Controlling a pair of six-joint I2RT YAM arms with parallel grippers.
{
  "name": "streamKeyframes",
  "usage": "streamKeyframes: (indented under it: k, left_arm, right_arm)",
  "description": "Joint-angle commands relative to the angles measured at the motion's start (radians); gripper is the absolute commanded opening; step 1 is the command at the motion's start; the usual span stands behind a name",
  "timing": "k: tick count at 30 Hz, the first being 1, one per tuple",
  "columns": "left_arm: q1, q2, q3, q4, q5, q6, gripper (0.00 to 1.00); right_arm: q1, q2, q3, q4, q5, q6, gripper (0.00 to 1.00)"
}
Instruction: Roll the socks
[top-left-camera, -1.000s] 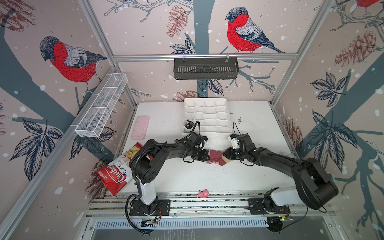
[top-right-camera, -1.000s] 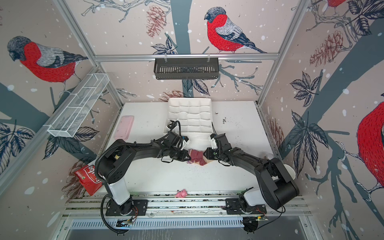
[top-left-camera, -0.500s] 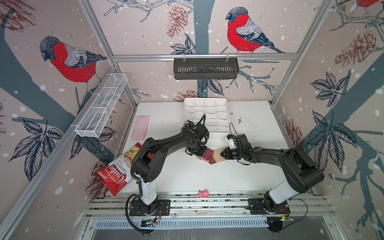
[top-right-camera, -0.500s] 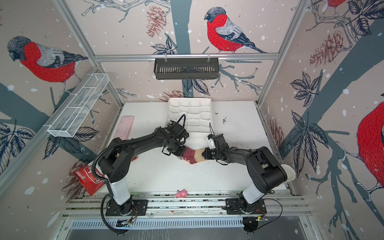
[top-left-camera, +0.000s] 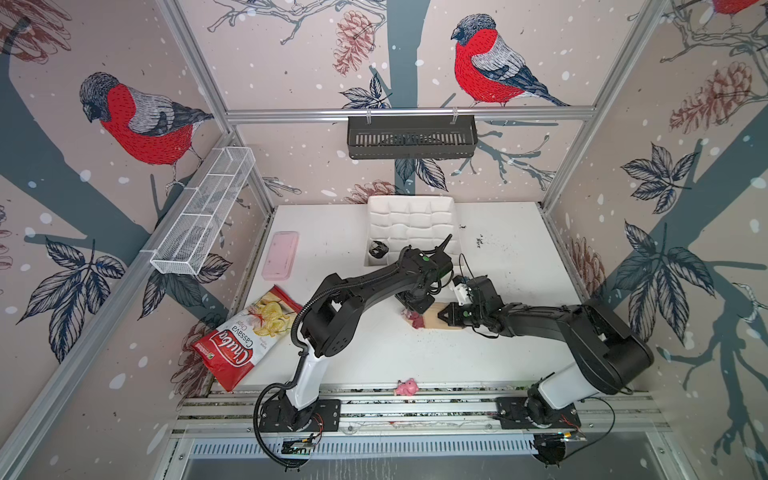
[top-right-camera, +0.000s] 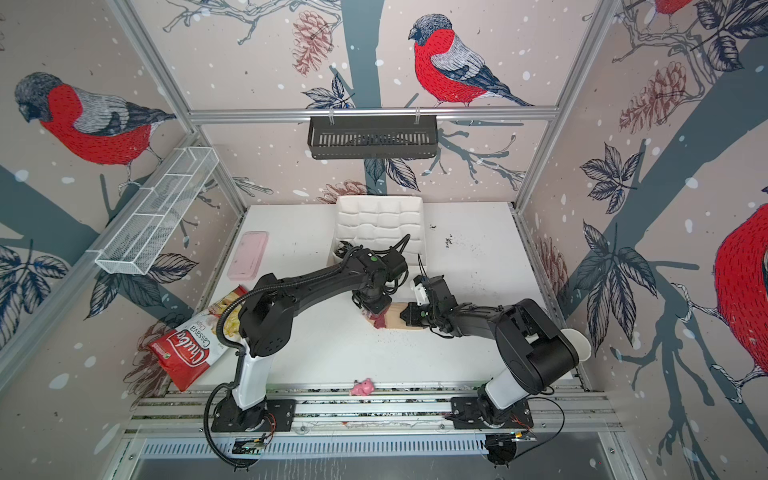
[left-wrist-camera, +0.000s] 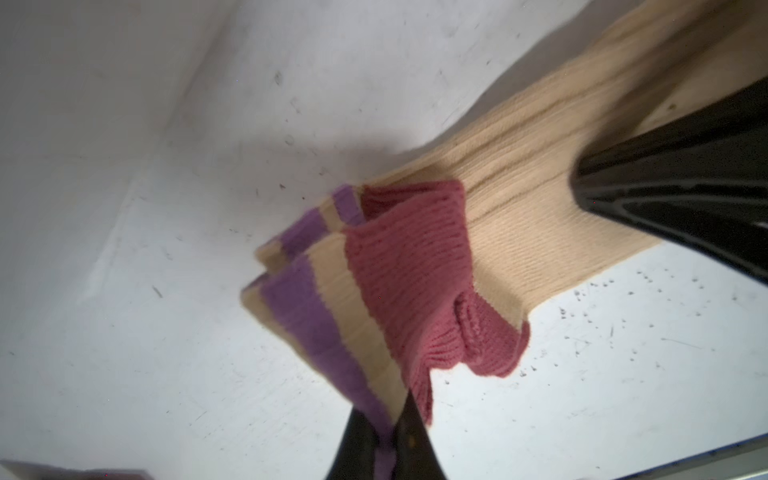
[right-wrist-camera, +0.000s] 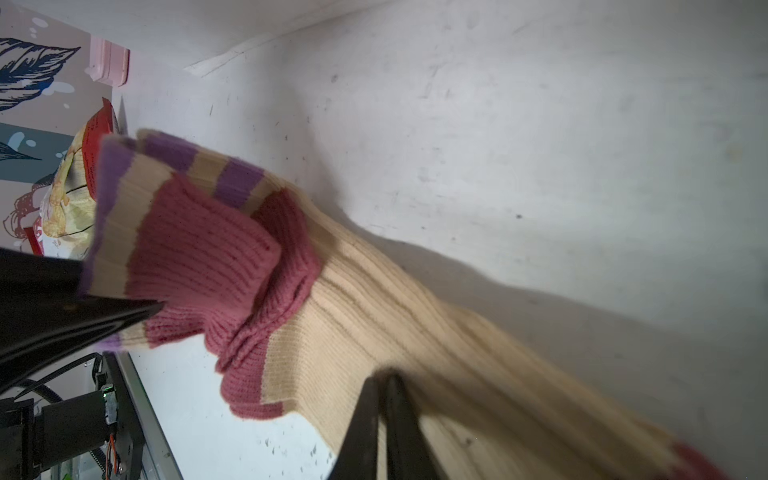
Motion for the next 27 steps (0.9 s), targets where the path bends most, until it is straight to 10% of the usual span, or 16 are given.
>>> streamKeyframes:
  k: [1, 27]
  left_arm:
    - [-0.011, 0.01, 0.026, -0.052, 0.05, 0.025, 0.11]
    - [-0.023, 0.06, -0.094, 0.27, 0.462, 0.031, 0.24]
  right_arm:
    - [0.002, 0.003, -0.004, -0.055, 0.008, 0.016, 0.1]
    - [-0.002, -0.009, -0.032, -0.013, -0.016, 0.029, 0.1]
